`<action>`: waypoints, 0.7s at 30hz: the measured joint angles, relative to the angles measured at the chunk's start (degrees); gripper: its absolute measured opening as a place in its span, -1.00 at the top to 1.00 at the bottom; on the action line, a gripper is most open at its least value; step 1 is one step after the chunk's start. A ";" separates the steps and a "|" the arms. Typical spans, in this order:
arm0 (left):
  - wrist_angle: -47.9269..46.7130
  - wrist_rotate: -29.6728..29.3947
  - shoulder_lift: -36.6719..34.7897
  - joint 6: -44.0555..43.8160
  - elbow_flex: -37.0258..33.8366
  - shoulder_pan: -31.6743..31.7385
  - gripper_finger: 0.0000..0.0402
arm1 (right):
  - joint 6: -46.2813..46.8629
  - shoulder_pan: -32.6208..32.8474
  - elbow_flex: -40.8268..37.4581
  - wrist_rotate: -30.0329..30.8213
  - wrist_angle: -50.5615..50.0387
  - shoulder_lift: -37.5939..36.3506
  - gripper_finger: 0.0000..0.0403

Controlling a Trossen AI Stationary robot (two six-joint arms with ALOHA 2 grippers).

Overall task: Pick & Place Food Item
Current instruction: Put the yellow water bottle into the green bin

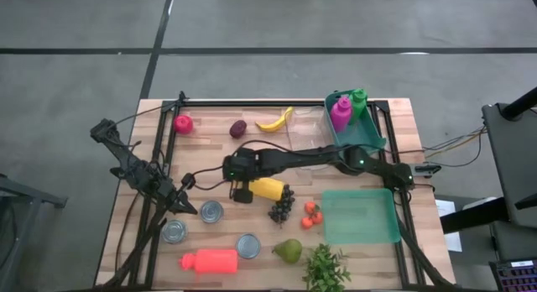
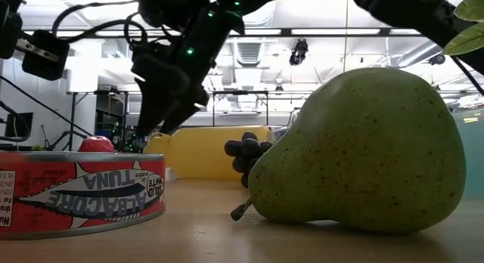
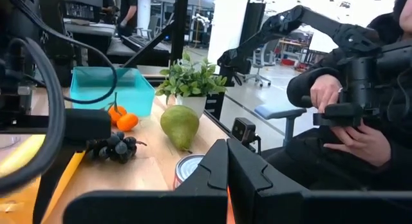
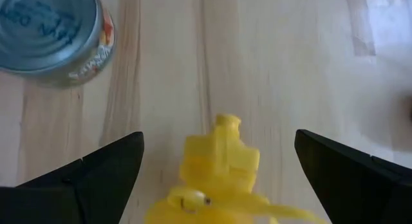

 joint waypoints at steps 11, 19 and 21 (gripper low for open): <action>0.00 0.00 0.07 0.00 0.00 0.00 1.00 | -0.08 -0.47 3.01 -0.19 -2.27 1.99 -0.99; 0.01 -0.01 0.07 0.00 0.00 0.01 1.00 | 0.32 -0.48 2.98 -0.22 -2.76 2.33 -0.99; 0.01 0.00 0.07 0.00 0.00 0.00 1.00 | 0.76 -0.48 2.98 -0.17 -3.19 2.33 -0.99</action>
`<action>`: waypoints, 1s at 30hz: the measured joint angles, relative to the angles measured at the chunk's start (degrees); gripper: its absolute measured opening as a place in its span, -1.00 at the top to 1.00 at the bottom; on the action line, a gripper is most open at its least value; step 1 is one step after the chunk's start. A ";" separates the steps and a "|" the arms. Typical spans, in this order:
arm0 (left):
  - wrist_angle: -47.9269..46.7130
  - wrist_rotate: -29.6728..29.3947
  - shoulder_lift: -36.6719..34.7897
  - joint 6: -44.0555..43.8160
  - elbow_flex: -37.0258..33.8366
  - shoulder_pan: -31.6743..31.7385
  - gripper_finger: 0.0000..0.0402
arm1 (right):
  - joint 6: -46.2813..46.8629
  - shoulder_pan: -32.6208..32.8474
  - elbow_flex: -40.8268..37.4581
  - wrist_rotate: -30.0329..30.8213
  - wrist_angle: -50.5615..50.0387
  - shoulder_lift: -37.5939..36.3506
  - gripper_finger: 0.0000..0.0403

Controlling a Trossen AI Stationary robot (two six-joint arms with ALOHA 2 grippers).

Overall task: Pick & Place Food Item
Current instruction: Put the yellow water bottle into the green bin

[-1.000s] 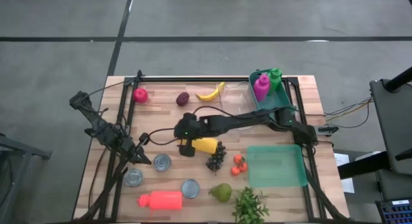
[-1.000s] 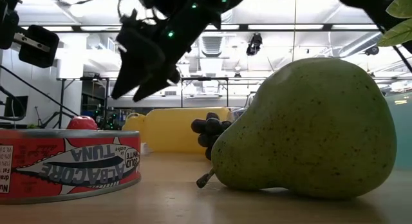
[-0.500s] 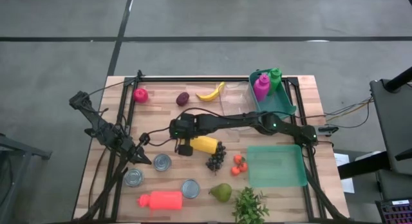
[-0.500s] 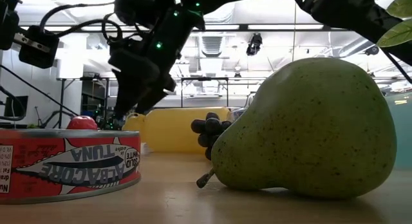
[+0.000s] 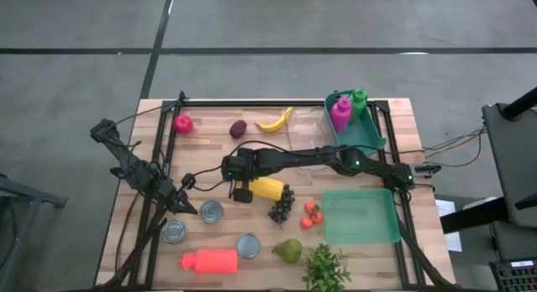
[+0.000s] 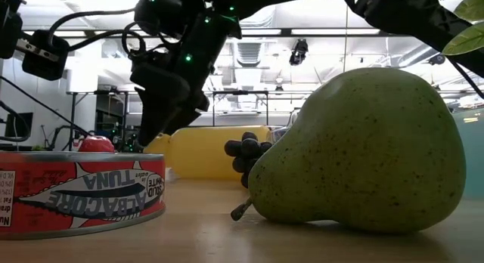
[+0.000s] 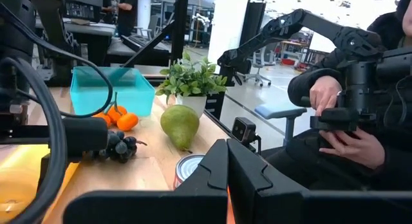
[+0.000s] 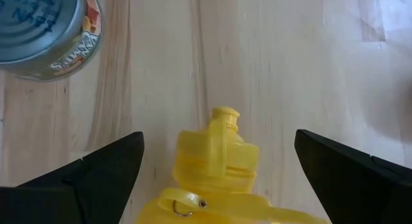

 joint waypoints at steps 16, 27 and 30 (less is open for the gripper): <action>0.01 0.00 0.00 0.00 0.00 0.01 1.00 | 0.29 -0.22 -1.99 0.00 -0.05 0.00 -0.99; 0.01 0.00 0.00 0.00 0.00 0.02 1.00 | 0.29 -0.79 -4.68 0.04 2.07 0.00 -0.99; 0.01 0.00 0.00 0.00 0.00 0.02 1.00 | 0.13 -0.75 -4.67 0.04 2.12 0.00 -0.99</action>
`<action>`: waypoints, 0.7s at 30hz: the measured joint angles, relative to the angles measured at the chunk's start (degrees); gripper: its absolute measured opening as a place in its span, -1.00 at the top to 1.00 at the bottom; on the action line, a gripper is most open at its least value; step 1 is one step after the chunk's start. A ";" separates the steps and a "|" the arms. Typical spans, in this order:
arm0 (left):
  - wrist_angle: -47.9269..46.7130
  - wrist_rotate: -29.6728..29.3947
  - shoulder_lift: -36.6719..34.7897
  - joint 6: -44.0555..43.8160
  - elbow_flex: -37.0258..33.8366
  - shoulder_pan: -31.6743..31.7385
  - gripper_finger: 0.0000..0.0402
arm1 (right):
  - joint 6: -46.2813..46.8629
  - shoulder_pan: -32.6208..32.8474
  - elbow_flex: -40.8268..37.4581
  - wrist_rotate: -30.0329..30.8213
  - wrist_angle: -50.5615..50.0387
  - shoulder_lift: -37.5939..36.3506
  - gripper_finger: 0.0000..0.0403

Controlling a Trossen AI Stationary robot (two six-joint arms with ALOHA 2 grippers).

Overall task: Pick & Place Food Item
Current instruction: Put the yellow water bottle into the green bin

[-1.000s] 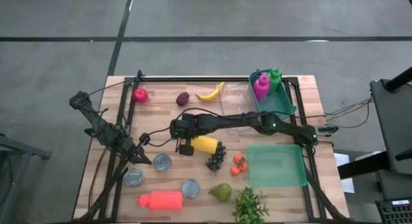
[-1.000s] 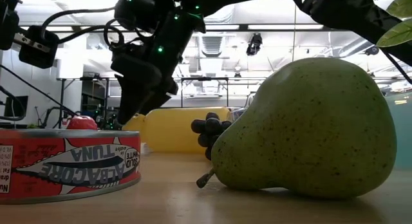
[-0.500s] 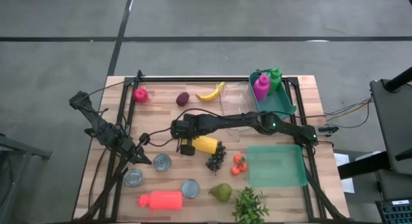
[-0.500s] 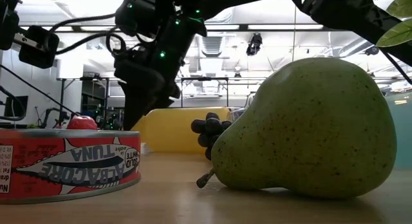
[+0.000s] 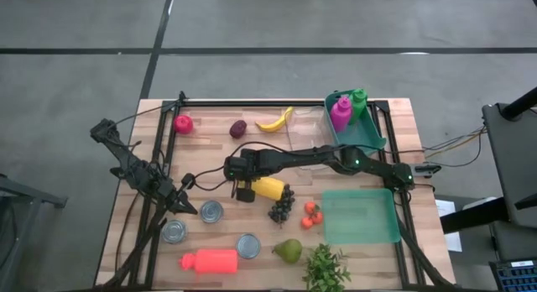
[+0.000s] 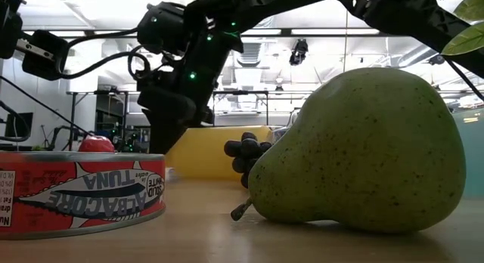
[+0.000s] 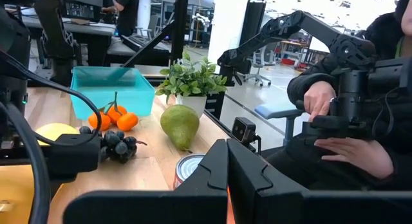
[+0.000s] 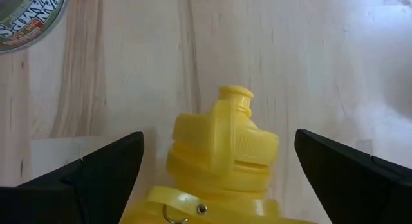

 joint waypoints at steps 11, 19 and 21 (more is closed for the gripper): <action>0.00 0.00 0.00 0.00 0.00 0.00 1.00 | -0.47 0.00 0.04 0.09 0.85 -0.02 -0.99; 0.00 0.00 0.00 0.00 0.00 -0.02 1.00 | -0.47 0.00 0.07 0.13 0.72 -1.08 -0.99; 0.00 0.00 0.00 0.00 0.00 0.00 1.00 | -0.47 0.00 0.11 0.14 0.78 -1.42 -0.99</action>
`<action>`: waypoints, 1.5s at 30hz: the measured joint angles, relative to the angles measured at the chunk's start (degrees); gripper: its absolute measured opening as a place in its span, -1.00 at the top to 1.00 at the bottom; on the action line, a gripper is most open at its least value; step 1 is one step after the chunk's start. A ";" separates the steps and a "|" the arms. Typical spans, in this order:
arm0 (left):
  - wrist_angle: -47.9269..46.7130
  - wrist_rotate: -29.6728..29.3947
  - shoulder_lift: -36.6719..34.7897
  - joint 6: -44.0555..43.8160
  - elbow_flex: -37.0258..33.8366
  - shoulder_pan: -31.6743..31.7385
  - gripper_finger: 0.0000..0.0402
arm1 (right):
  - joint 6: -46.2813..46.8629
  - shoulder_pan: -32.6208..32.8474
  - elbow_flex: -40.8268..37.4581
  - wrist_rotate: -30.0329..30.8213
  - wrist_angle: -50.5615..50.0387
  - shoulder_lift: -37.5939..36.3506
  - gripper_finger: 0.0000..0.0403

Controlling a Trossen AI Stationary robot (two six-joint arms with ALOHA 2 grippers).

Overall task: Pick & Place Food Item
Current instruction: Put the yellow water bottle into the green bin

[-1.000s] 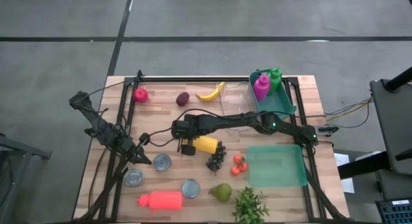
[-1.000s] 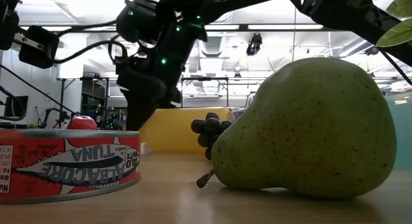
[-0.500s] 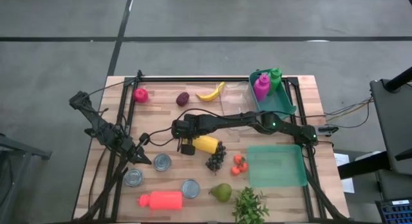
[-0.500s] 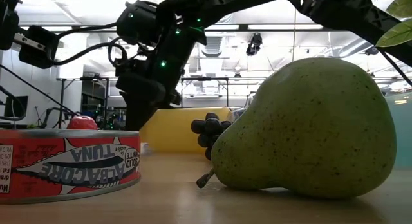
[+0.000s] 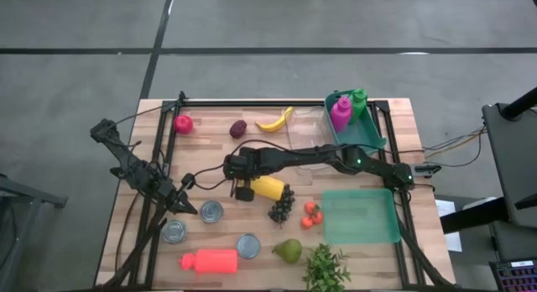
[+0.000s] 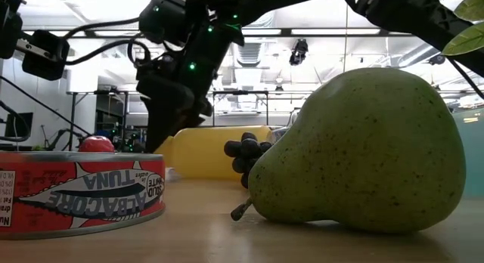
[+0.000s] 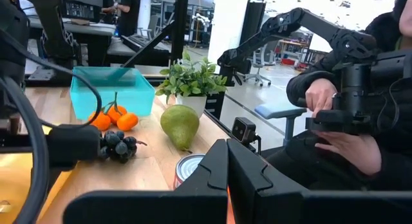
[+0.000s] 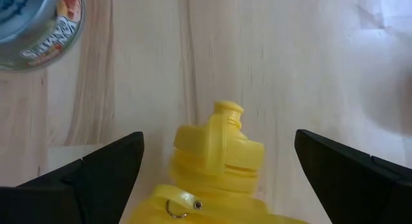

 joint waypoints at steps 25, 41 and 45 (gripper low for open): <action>-0.01 0.01 0.00 0.00 0.00 0.00 1.00 | 0.00 0.00 0.00 -0.07 -0.11 -0.11 -0.99; 0.00 0.02 0.00 0.00 0.00 0.00 1.00 | 0.00 0.00 0.00 -0.08 -0.13 -0.11 -0.99; -0.02 0.01 0.00 0.00 0.00 -0.01 1.00 | 0.02 0.00 0.00 -0.09 -0.13 -0.11 -0.96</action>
